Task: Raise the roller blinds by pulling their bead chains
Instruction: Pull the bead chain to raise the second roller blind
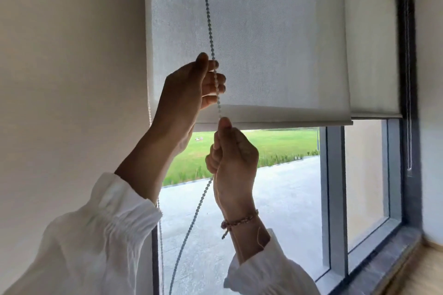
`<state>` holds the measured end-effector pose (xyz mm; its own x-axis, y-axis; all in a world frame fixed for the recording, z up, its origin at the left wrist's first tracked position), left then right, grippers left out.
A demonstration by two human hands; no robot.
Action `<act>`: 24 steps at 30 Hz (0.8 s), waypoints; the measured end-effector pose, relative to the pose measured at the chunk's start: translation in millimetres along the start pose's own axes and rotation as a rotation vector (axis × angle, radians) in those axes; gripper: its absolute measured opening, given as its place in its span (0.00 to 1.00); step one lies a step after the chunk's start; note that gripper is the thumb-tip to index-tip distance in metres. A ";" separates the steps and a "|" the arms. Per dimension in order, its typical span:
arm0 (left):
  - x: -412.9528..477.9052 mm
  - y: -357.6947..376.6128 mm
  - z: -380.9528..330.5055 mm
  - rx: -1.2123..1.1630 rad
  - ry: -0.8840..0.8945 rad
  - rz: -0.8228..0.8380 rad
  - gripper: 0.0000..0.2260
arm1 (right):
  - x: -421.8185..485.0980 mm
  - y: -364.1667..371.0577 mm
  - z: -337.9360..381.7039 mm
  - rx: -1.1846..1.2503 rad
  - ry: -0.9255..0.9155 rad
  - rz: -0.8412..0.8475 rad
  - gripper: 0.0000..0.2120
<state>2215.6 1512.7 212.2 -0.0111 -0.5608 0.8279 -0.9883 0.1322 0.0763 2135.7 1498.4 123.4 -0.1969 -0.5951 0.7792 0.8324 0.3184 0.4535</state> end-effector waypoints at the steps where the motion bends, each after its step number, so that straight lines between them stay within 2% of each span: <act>1: -0.2 5.1 -1.3 0.002 -0.008 0.011 0.12 | -4.2 -1.8 -4.0 0.015 0.008 0.004 0.21; 3: 1.1 13.3 1.0 -0.073 -0.055 0.012 0.11 | -8.4 -3.1 -8.7 0.025 0.012 0.017 0.20; 5: 6.3 16.3 3.6 -0.248 -0.103 -0.023 0.11 | -7.5 -4.7 -10.2 -0.011 0.006 0.016 0.20; 9: 15.7 18.4 11.9 -0.468 -0.190 -0.068 0.15 | -5.3 -9.9 -11.3 -0.136 -0.016 0.002 0.21; 12: 16.1 10.3 13.5 -0.472 -0.083 -0.153 0.18 | -2.6 -10.4 -20.2 -0.087 0.056 0.022 0.23; 15: 11.4 -0.5 14.2 -0.480 0.023 -0.197 0.19 | 1.6 -13.7 -36.3 -0.015 0.199 0.021 0.20; 17: 5.5 -6.7 19.8 -0.495 0.035 -0.210 0.19 | 7.3 -23.3 -46.3 -0.020 0.290 -0.034 0.17; 20: -11.5 -10.8 37.3 -0.473 0.028 -0.207 0.19 | 19.1 -39.9 -51.0 -0.173 0.368 -0.134 0.14; 24: -40.2 -23.2 71.7 -0.371 -0.002 -0.268 0.19 | 35.3 -31.8 -40.9 -0.145 0.431 -0.094 0.11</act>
<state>2228.1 1473.6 137.4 0.2369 -0.6169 0.7505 -0.8351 0.2654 0.4818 2123.5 1437.1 118.8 -0.0674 -0.8785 0.4730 0.8910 0.1604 0.4248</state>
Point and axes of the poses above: each hand's wrist, its own x-axis towards the middle knuckle, its own y-axis out of the palm, z = x × y, the point moved 8 cm from there along x, towards the middle knuckle, and after that the axes turned 2 degrees about y, right-handed, at the moved point
